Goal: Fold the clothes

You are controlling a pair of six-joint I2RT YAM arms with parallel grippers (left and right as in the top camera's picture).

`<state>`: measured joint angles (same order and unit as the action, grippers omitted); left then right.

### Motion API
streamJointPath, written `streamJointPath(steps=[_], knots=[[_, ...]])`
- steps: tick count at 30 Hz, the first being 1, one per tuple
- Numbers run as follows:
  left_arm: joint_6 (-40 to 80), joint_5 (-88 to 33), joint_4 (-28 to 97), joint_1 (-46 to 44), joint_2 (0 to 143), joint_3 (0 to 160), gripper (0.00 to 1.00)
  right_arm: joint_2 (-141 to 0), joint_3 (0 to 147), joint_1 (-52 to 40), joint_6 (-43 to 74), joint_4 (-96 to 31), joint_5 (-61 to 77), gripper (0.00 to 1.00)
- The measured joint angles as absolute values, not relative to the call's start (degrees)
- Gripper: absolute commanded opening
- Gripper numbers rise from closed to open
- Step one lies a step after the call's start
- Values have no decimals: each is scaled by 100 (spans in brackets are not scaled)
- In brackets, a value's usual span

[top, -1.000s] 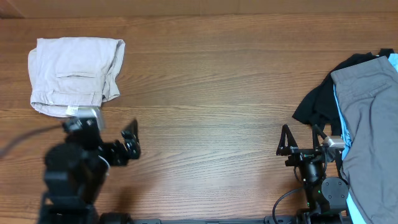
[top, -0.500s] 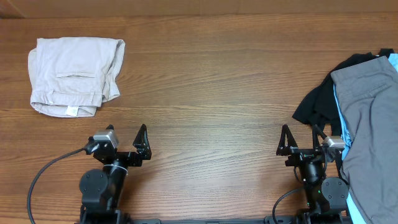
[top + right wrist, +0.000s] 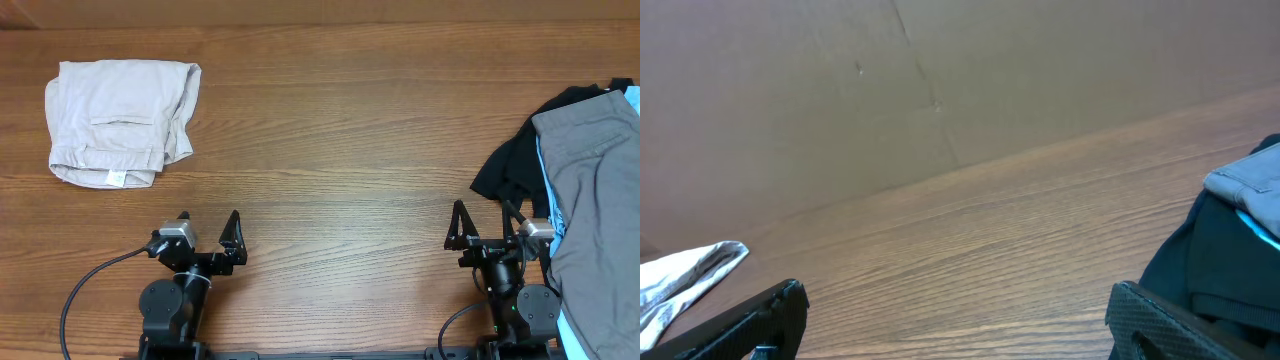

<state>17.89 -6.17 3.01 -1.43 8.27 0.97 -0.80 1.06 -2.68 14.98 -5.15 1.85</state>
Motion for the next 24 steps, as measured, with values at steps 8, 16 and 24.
streamJointPath(steps=[8, 16, 24], knots=[[1789, -617, 390, -143, 799, 75, 100, -80, 106, -268, 1496, -510, 183, 100], [1789, -617, 390, -143, 799, 73, 100, -80, 106, -268, 1498, -508, 183, 100], [1789, -617, 390, -143, 799, 73, 100, -80, 106, -268, 1498, -513, 183, 100]])
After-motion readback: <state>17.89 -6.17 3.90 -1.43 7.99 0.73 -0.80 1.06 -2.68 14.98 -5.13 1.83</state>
